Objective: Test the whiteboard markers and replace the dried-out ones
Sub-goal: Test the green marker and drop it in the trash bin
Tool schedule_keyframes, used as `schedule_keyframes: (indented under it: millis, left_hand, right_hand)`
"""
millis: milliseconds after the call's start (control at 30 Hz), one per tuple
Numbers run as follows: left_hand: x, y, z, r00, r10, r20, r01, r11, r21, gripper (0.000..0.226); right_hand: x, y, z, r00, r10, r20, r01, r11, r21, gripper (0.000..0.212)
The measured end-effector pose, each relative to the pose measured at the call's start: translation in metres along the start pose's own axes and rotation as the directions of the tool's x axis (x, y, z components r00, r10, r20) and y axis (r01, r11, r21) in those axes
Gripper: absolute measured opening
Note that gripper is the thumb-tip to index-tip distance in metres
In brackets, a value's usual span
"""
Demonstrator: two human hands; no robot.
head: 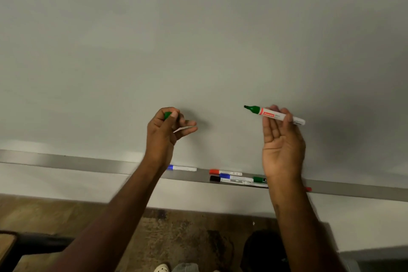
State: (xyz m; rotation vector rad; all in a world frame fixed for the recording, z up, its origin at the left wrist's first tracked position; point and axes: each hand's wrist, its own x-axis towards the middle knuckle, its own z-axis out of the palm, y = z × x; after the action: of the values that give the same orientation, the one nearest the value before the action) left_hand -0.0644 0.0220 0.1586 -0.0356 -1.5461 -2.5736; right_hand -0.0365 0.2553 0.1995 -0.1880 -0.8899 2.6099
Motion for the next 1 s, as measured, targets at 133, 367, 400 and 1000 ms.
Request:
schedule_keyframes:
  millis: [133, 367, 400, 1000]
  left_hand:
    - [0.011, 0.027, 0.038, 0.983, 0.182, 0.019, -0.183, 0.974, 0.131, 0.026]
    - [0.036, 0.119, 0.111, 0.759, 0.610, 0.230, -0.649, 0.673, 0.355, 0.027]
    - [0.040, 0.135, 0.120, 0.678, 0.680, 0.279, -0.731, 0.582, 0.356, 0.033]
    - [0.149, 0.353, 0.236, 0.099, 0.720, 0.687, -0.447, -0.585, 0.677, 0.063]
  right_hand:
    - [-0.004, -0.010, 0.017, 0.996, -0.031, 0.080, 0.031, 1.000, 0.000, 0.022]
    - [0.002, -0.054, 0.063, 0.961, -0.206, 0.186, 0.209, 0.978, 0.006, 0.021]
    - [0.002, -0.062, 0.072, 0.950, -0.232, 0.208, 0.233, 0.972, 0.022, 0.022]
    - [0.019, -0.203, 0.277, 0.532, -0.769, 0.353, 0.771, 0.613, 0.174, 0.015]
